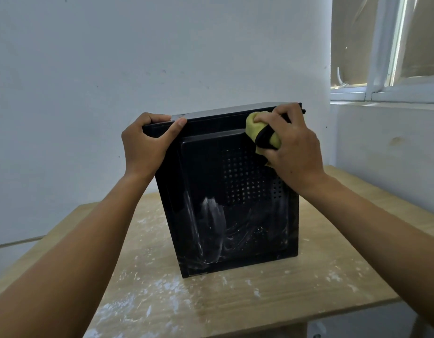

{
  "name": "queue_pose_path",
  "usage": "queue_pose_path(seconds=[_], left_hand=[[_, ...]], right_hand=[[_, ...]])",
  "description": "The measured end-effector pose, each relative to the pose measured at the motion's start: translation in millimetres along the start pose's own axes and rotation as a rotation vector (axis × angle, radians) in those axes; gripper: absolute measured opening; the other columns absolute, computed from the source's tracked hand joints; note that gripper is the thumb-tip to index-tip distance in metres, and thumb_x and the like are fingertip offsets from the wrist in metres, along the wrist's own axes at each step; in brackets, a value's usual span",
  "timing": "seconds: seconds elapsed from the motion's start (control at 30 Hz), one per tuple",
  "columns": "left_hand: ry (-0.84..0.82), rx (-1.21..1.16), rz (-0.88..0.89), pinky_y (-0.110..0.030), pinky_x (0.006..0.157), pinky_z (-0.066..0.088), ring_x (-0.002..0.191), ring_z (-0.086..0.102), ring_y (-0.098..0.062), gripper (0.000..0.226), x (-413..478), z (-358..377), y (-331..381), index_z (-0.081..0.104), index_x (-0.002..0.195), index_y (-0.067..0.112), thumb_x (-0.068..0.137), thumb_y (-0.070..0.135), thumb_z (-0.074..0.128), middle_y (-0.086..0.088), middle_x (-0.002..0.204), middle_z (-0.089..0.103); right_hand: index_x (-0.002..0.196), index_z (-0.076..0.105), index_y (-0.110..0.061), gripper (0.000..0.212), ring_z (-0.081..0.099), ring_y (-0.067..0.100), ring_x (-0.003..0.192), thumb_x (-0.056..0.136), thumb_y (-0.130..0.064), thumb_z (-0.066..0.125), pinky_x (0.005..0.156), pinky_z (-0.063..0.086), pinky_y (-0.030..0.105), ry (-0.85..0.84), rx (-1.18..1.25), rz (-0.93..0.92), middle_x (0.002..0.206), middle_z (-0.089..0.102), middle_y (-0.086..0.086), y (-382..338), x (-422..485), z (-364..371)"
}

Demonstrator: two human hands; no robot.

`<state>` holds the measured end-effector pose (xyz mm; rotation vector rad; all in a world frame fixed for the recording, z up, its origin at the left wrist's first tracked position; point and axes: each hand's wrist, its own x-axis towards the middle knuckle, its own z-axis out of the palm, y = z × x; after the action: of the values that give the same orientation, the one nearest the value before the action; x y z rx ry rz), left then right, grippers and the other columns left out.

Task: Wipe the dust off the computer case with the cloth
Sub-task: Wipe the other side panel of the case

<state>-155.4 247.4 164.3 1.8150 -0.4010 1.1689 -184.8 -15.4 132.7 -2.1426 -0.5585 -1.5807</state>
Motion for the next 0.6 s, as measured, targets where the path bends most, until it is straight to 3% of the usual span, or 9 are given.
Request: queue_pose_path(seconds=[0.23,0.4,0.5,0.6], left_hand=[[0.005,-0.005,-0.001,-0.023,0.086,0.053,0.093,0.067,-0.006,0.043,-0.4,-0.1,1.2,0.074,0.095,0.014,0.076,0.053,0.077,0.007,0.095,0.072],[0.004,-0.006,-0.003,-0.023,0.086,0.053,0.094,0.067,-0.007,0.042,-0.7,0.2,1.9,0.074,0.094,0.015,0.076,0.053,0.077,0.008,0.095,0.072],[0.001,0.001,0.004,-0.018,0.084,0.052,0.093,0.066,-0.007,0.041,-0.9,0.3,2.4,0.074,0.095,0.014,0.078,0.051,0.077,0.008,0.095,0.071],[-0.001,0.007,0.015,-0.015,0.082,0.051,0.093,0.066,-0.007,0.042,-0.7,0.5,2.8,0.074,0.096,0.013,0.079,0.050,0.076,0.007,0.095,0.071]], right_hand=[[0.109,0.062,-0.014,0.054,0.060,0.028,0.073,0.061,-0.012,0.087,0.057,0.055,0.033,-0.027,0.019,-0.062,0.109,0.054,0.013,-3.7,-20.4,9.6],[0.105,0.065,-0.012,0.049,0.063,0.023,0.074,0.062,-0.014,0.087,0.054,0.058,0.032,-0.183,0.029,-0.181,0.108,0.056,0.012,-12.1,-64.8,25.2],[0.108,0.062,-0.016,0.056,0.061,0.020,0.073,0.059,-0.015,0.090,0.045,0.055,0.032,-0.296,0.024,-0.223,0.108,0.056,0.009,-13.4,-83.0,29.5],[0.108,0.063,-0.016,0.058,0.061,0.021,0.074,0.057,-0.014,0.090,0.045,0.054,0.029,-0.322,0.011,-0.229,0.107,0.057,0.009,-10.5,-79.5,23.2]])
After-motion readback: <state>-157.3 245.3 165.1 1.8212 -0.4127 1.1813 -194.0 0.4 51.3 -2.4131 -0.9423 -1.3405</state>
